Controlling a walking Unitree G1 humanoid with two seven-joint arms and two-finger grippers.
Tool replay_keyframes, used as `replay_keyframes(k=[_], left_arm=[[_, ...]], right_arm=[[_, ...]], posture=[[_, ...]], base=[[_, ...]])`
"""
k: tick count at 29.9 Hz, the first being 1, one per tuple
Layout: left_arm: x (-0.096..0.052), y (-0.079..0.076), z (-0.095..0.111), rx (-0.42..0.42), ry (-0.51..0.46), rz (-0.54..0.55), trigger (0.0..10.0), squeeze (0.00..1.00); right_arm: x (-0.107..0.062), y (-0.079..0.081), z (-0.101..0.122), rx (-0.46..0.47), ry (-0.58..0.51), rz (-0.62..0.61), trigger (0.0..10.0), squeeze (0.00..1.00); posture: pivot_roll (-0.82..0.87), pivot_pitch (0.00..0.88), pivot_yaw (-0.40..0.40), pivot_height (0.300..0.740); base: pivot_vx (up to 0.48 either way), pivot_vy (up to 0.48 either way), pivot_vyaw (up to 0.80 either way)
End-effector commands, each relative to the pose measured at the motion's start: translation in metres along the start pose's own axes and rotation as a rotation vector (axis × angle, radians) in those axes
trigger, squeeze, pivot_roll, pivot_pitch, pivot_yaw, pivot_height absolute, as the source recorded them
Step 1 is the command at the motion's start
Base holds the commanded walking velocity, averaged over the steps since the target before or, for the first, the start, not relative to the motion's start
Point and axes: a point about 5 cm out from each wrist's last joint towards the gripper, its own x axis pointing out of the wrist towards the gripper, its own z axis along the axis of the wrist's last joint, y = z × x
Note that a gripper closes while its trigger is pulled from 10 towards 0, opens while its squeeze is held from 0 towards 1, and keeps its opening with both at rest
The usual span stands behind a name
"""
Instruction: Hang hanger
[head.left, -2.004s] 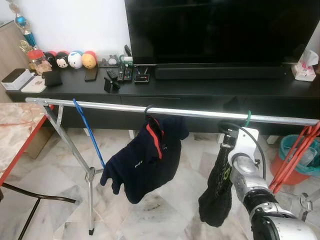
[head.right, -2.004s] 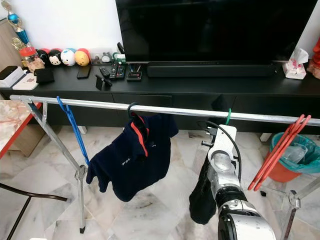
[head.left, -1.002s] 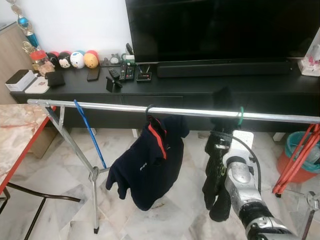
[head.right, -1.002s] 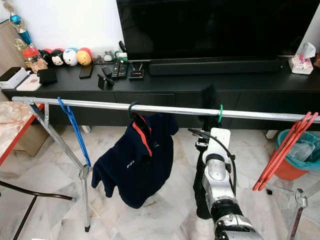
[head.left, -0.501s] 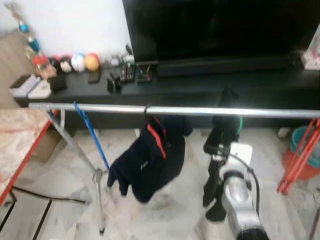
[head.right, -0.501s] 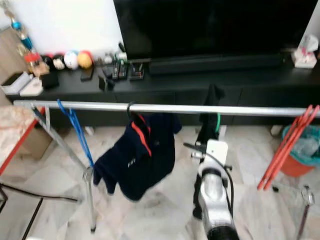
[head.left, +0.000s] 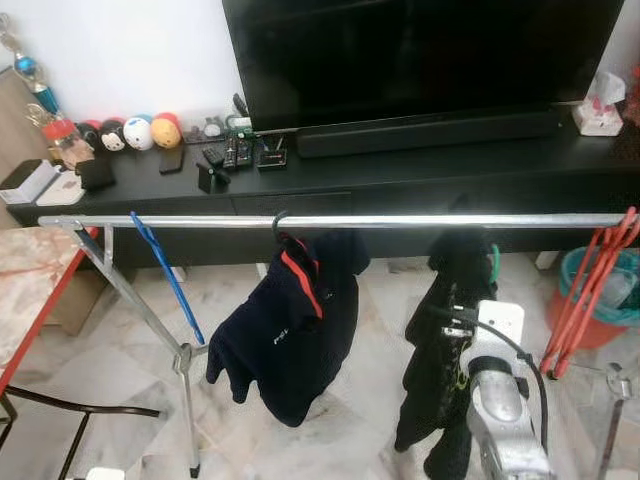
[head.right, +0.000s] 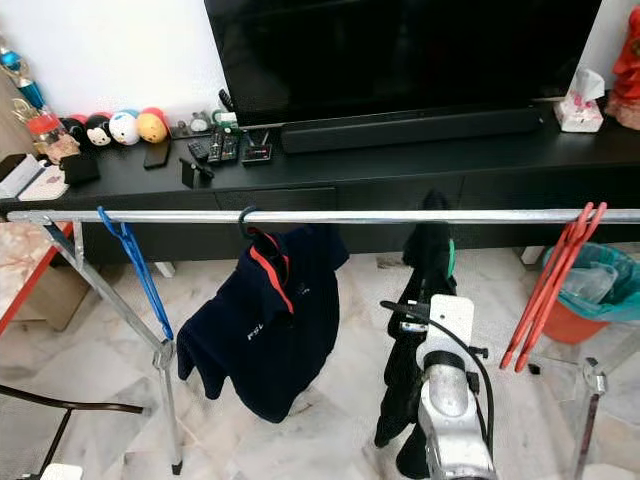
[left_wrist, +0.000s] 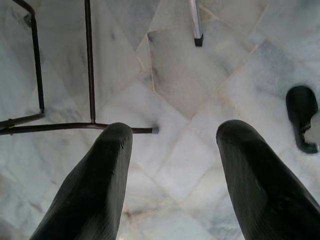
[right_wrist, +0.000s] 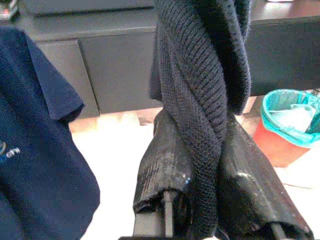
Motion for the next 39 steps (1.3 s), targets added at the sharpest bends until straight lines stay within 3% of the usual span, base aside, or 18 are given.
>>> replay_keyframes(k=[1, 6, 16, 24, 34, 39], left_arm=[[0.001, -0.003, 0.000, -0.024, 0.012, 0.007, 10.0, 0.00], [0.002, -0.011, 0.003, -0.100, 0.005, 0.014, 10.0, 0.00], [0.003, -0.013, 0.009, -0.161, -0.016, 0.015, 10.0, 0.00], [0.002, -0.007, 0.005, -0.106, -0.009, 0.007, 10.0, 0.00], [0.000, -0.001, -0.003, -0.138, 0.007, 0.026, 10.0, 0.00], [-0.001, -0.009, -0.008, -0.162, 0.021, 0.011, 10.0, 0.00]], right_arm=[[0.003, 0.007, 0.015, 0.003, -0.042, 0.030, 10.0, 0.00], [0.000, 0.008, 0.023, -0.036, -0.002, 0.121, 10.0, 0.00], [-0.008, 0.007, 0.034, -0.002, 0.009, 0.123, 10.0, 0.00], [-0.011, 0.008, 0.031, 0.059, 0.033, 0.093, 10.0, 0.00], [-0.010, 0.019, 0.033, 0.076, 0.036, 0.112, 10.0, 0.00], [-0.009, 0.007, 0.037, 0.066, 0.023, 0.100, 10.0, 0.00]], posture=[[-0.07, 0.000, 0.064, 0.740], [-0.07, 0.000, -0.002, 0.740], [-0.11, 0.000, 0.007, 0.740], [-0.09, 0.000, 0.042, 0.740], [-0.11, 0.000, 0.049, 0.740], [-0.11, 0.000, 0.034, 0.740]], base=[[0.000, 0.000, 0.00], [0.000, 0.000, 0.00], [0.000, 0.000, 0.00], [0.000, 0.000, 0.00], [0.000, 0.000, 0.00], [0.000, 0.000, 0.00]])
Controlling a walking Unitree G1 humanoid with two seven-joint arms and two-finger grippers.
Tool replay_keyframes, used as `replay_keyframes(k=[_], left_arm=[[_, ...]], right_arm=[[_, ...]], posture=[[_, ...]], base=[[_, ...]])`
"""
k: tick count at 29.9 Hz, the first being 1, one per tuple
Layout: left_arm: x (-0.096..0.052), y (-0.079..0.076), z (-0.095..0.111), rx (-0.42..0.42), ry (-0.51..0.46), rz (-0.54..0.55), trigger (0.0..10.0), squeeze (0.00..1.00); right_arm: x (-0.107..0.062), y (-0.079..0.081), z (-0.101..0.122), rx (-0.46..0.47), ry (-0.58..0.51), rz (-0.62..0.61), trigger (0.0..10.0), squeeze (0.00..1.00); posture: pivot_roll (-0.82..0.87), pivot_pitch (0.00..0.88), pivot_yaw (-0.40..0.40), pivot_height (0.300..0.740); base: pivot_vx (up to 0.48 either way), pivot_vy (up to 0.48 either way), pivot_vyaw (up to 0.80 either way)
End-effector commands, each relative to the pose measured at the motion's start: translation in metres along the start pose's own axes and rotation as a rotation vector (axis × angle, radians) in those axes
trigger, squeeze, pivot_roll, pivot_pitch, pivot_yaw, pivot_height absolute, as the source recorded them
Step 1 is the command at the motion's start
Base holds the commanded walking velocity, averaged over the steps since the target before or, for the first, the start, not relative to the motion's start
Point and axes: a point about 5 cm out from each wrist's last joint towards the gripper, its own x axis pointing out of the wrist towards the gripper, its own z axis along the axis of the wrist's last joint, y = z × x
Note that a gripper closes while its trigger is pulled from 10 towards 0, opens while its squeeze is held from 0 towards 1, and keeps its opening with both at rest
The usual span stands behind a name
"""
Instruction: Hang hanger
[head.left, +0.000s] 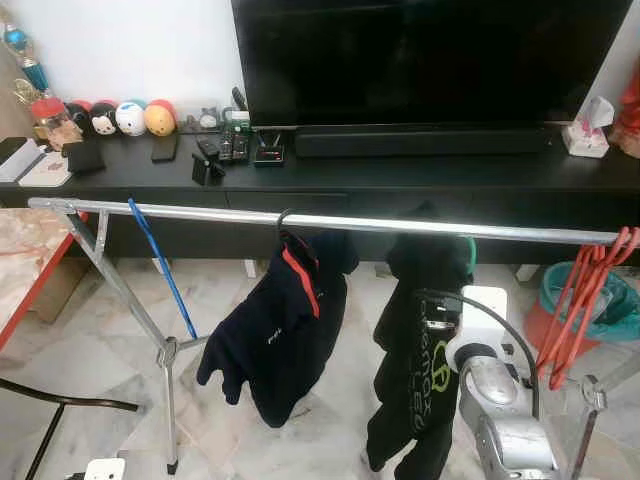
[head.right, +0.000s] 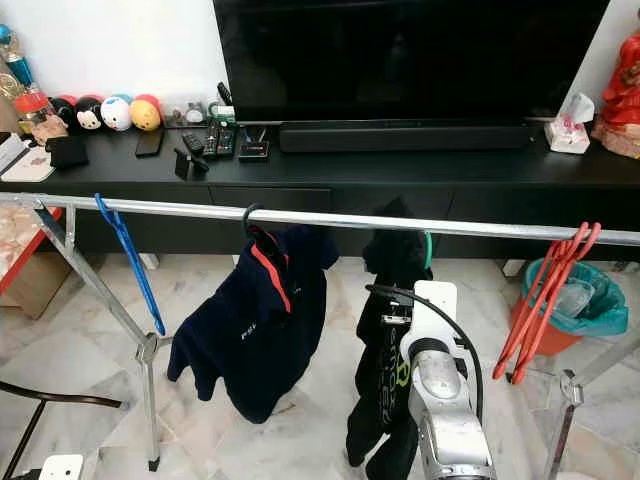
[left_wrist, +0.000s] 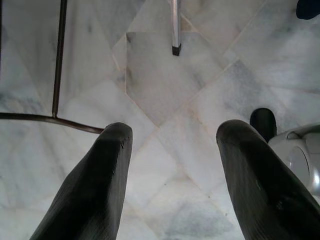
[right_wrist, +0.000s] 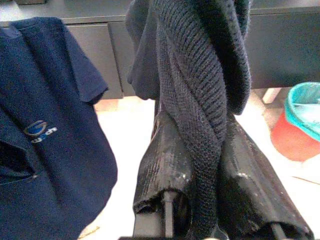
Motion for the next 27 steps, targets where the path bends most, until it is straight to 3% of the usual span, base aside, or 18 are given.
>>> replay_keyframes(k=[1, 5, 11, 22, 27], left_arm=[[-0.001, -0.003, -0.007, -0.012, 0.027, -0.004, 10.0, 0.00], [-0.002, -0.006, -0.012, 0.010, 0.040, -0.020, 10.0, 0.00], [0.000, -0.021, -0.008, 0.031, 0.038, -0.037, 10.0, 0.00], [0.001, -0.016, -0.004, 0.038, 0.020, -0.028, 10.0, 0.00], [0.000, -0.010, -0.007, 0.068, 0.036, -0.020, 10.0, 0.00]], right_arm=[[-0.001, -0.004, 0.017, 0.016, -0.068, -0.006, 10.0, 0.00], [-0.001, -0.008, 0.013, 0.027, -0.059, -0.036, 10.0, 0.00], [0.000, 0.002, 0.019, 0.057, -0.083, -0.024, 10.0, 0.00], [0.008, 0.014, 0.020, 0.088, -0.084, -0.023, 10.0, 0.00], [0.008, 0.021, 0.019, 0.091, -0.089, -0.010, 10.0, 0.00]], posture=[[-0.11, 0.000, 0.034, 0.740], [-0.10, 0.000, 0.038, 0.740], [-0.12, 0.000, 0.060, 0.740], [-0.06, 0.000, 0.086, 0.740], [-0.08, 0.000, 0.113, 0.740]], base=[[0.000, 0.000, 0.00], [0.000, 0.000, 0.00], [-0.122, 0.000, 0.00], [-0.277, 0.000, 0.00], [-0.326, 0.000, -0.54]])
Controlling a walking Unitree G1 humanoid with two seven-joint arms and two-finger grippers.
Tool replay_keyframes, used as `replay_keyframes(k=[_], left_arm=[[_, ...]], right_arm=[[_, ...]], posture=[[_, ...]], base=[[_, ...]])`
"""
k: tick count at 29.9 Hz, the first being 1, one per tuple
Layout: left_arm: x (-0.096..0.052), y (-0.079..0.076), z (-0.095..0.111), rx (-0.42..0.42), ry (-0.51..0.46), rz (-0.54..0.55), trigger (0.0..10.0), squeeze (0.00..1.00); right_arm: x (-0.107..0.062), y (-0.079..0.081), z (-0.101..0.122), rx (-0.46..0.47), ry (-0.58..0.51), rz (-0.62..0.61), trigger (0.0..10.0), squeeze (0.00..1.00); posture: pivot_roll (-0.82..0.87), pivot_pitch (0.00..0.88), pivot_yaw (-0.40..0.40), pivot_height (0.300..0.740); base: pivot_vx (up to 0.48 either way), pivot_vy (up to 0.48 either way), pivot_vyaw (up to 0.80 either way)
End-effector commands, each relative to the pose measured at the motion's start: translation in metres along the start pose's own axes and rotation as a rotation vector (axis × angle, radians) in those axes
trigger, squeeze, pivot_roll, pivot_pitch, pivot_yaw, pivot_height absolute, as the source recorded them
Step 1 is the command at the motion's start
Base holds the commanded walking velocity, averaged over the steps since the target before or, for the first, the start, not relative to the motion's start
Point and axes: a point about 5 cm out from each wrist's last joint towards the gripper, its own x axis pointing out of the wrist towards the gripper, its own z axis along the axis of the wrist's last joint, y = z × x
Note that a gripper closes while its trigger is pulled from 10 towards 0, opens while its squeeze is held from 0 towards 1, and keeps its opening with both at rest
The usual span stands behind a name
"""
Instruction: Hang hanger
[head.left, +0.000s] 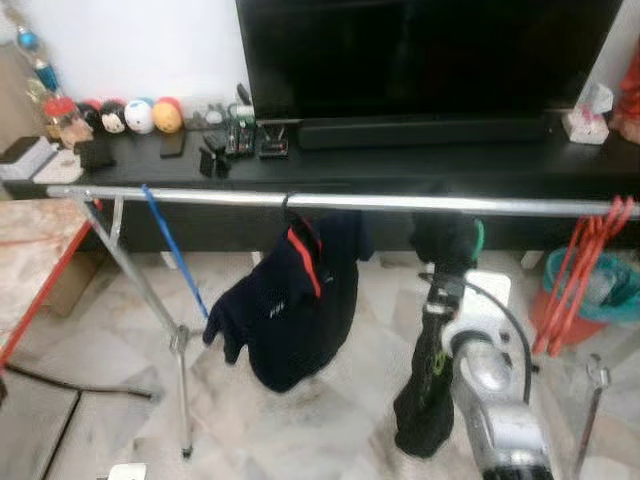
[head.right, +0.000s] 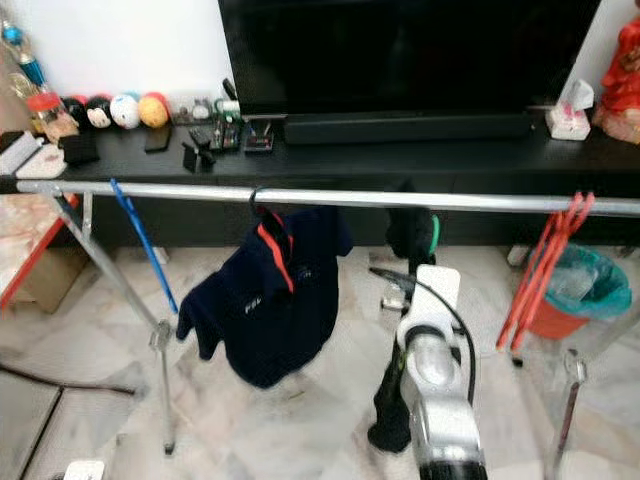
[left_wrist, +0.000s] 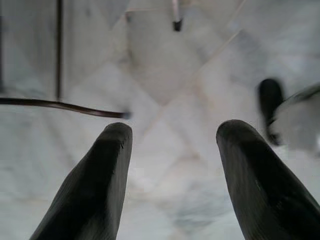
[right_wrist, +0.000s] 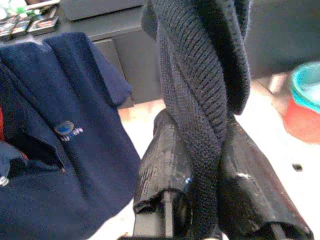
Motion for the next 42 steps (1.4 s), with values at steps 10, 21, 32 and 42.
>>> replay_keyframes(k=[10, 21, 32, 42], left_arm=[[0.000, 0.006, 0.000, 0.065, 0.007, -0.003, 10.0, 0.00], [-0.001, 0.006, -0.003, 0.086, 0.012, -0.006, 10.0, 0.00], [-0.001, 0.005, -0.003, 0.087, 0.012, -0.010, 10.0, 0.00], [0.004, -0.005, 0.037, 0.044, -0.142, -0.013, 10.0, 0.00]], right_arm=[[0.001, -0.004, 0.001, 0.002, -0.041, -0.033, 10.0, 0.00], [-0.002, 0.003, -0.003, -0.001, -0.036, -0.024, 10.0, 0.00], [0.001, 0.002, -0.003, -0.007, -0.030, -0.024, 10.0, 0.00], [0.008, 0.012, -0.003, 0.000, -0.021, 0.004, 10.0, 0.00]], posture=[[-0.07, 0.000, 0.147, 0.740], [-0.08, 0.000, 0.152, 0.740], [-0.06, 0.000, 0.138, 0.740], [0.03, 0.000, 0.094, 0.740]], base=[[-0.334, 0.000, 0.00], [-0.335, 0.000, 0.00], [-0.340, 0.000, -0.15], [-0.342, 0.000, -0.66]])
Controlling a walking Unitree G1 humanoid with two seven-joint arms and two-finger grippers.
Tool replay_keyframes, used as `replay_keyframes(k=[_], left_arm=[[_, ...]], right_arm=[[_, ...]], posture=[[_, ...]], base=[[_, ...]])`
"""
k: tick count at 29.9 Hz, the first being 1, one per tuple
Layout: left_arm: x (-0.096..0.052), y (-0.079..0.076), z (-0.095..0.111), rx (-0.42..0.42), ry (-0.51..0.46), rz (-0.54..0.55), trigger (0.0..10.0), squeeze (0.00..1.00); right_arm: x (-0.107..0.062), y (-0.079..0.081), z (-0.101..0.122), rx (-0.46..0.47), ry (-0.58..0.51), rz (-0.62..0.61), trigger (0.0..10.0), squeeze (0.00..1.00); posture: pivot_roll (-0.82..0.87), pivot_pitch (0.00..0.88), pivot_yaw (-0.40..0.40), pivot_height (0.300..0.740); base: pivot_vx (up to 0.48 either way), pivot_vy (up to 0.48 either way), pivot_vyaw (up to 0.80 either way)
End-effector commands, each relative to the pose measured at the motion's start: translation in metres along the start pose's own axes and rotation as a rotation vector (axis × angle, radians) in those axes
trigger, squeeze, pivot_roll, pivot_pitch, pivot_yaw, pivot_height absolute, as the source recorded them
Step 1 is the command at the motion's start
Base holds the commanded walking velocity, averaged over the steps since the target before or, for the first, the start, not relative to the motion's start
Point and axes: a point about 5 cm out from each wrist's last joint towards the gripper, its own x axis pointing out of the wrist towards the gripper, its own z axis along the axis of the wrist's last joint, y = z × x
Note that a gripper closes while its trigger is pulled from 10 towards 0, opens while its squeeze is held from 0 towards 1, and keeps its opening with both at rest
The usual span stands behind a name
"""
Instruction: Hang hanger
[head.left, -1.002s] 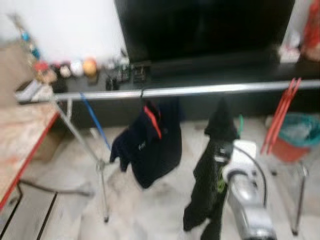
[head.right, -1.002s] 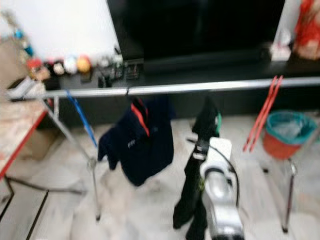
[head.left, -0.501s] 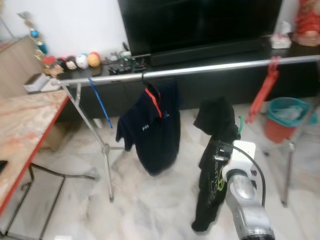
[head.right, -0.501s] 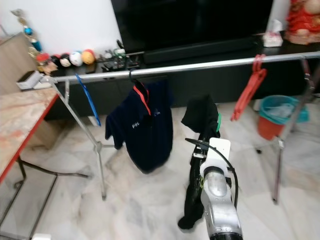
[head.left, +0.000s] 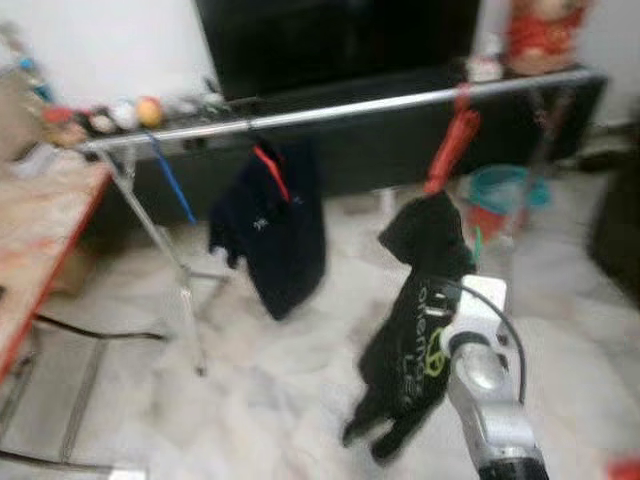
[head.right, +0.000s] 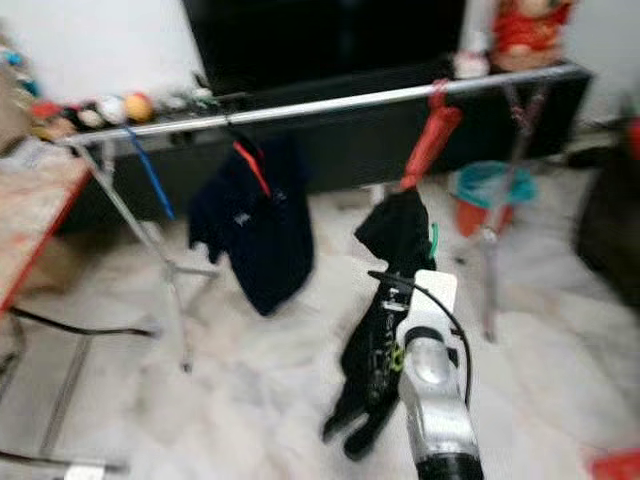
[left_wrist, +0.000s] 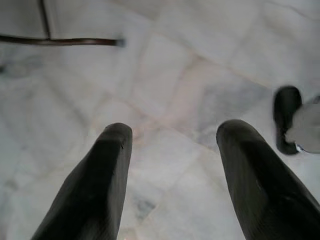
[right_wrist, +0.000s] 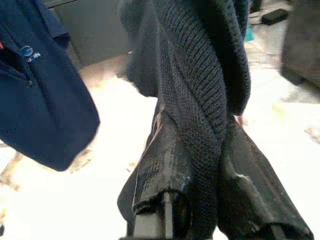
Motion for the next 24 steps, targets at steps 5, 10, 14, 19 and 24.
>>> replay_keyframes(k=[5, 10, 14, 19, 24], left_arm=[[0.002, 0.004, 0.025, -0.027, -0.118, 0.018, 10.0, 0.00], [0.000, 0.006, 0.015, -0.046, -0.098, 0.029, 10.0, 0.00], [-0.002, 0.006, 0.002, -0.064, -0.061, 0.037, 10.0, 0.00], [-0.004, 0.008, -0.013, -0.077, -0.008, 0.041, 10.0, 0.00], [-0.006, 0.010, -0.022, -0.075, 0.029, 0.044, 10.0, 0.00]], right_arm=[[0.006, 0.012, 0.011, -0.002, -0.038, 0.041, 10.0, 0.00], [0.009, 0.015, 0.012, -0.005, -0.039, 0.052, 10.0, 0.00], [0.010, 0.015, 0.012, -0.010, -0.037, 0.057, 10.0, 0.00], [0.012, 0.016, 0.013, -0.019, -0.039, 0.058, 10.0, 0.00], [0.010, 0.012, 0.013, -0.021, -0.046, 0.047, 10.0, 0.00]], posture=[[0.06, 0.000, 0.076, 0.740], [0.08, 0.000, 0.060, 0.740], [0.10, 0.000, 0.050, 0.740], [0.08, 0.000, 0.050, 0.740], [0.07, 0.000, 0.056, 0.740]], base=[[-0.341, 0.000, 0.00], [-0.342, 0.000, 0.00], [-0.343, 0.000, 0.00], [-0.341, 0.000, 0.00], [-0.343, 0.000, 0.00]])
